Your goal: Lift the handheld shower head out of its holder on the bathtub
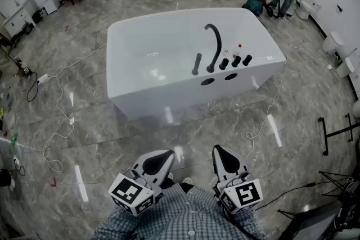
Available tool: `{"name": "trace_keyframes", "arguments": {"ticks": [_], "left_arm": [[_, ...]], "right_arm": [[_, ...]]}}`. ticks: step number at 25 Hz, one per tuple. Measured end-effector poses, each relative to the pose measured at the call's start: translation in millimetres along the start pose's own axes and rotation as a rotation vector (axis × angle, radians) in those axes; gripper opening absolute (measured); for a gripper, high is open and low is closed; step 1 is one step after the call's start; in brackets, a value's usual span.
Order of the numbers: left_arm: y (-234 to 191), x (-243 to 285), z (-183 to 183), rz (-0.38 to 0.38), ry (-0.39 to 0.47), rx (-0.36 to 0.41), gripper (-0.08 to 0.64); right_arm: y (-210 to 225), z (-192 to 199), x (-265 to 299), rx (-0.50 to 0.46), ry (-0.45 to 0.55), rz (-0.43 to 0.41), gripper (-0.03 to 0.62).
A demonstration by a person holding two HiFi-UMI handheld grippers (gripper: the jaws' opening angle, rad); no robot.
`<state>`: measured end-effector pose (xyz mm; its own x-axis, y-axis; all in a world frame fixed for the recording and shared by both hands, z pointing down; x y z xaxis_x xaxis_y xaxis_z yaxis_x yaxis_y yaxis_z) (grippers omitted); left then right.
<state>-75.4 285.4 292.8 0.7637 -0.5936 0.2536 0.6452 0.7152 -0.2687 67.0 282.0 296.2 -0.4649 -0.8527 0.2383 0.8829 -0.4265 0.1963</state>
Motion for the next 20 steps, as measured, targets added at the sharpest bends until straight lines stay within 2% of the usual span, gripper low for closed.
{"name": "trace_keyframes", "arguments": {"ticks": [9, 20], "left_arm": [[4.7, 1.3, 1.0, 0.0, 0.002, 0.004, 0.007], [8.4, 0.5, 4.1, -0.008, 0.007, 0.01, 0.006]], "right_arm": [[1.6, 0.2, -3.9, -0.001, 0.005, -0.004, 0.017], [9.3, 3.2, -11.1, 0.041, 0.023, 0.018, 0.017]]}}
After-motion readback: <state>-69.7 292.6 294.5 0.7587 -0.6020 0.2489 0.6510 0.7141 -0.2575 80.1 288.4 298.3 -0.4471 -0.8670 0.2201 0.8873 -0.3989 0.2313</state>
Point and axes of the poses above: the fingertips, and each gripper's own axes: x forward along the fingers, y to its right, z out of its underside, the point moved 2 cm from there along -x, backward along the fingers, and after that the axes turned 4 degrees about x, right-handed, at the moved point
